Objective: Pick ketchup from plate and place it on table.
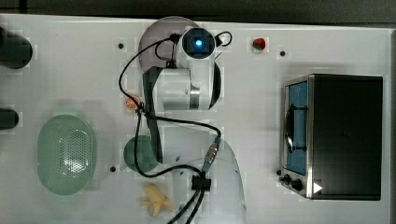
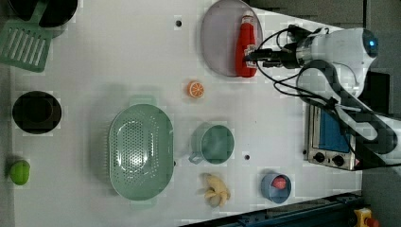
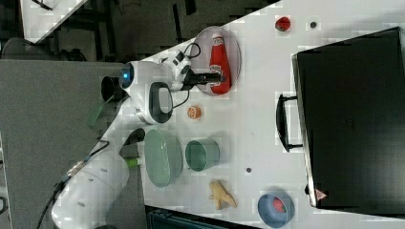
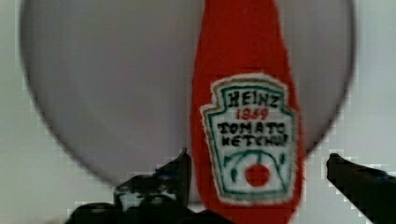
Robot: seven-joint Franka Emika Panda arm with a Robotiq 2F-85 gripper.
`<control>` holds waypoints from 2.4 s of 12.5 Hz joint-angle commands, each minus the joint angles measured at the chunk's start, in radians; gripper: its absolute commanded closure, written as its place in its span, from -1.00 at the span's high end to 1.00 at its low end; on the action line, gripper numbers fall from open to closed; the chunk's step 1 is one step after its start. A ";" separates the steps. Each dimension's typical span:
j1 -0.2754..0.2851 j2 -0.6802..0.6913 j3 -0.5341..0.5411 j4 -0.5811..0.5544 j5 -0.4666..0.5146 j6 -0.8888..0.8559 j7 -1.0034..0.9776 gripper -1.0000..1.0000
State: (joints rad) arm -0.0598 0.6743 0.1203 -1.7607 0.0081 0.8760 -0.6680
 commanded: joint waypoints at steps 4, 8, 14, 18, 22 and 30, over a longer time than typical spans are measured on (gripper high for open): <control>0.012 0.081 -0.001 0.033 -0.021 0.134 -0.045 1.00; 0.011 0.092 -0.001 0.054 -0.021 0.138 -0.045 0.41; 0.009 -0.029 0.002 0.061 -0.017 0.116 0.005 0.27; 0.008 -0.154 0.000 0.058 -0.017 0.003 0.070 0.27; -0.006 -0.295 -0.006 0.047 -0.017 -0.224 0.146 0.26; -0.037 -0.599 -0.059 -0.244 -0.016 -0.376 0.244 0.27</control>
State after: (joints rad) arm -0.0894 0.0538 0.0850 -1.9658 -0.0102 0.5288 -0.4807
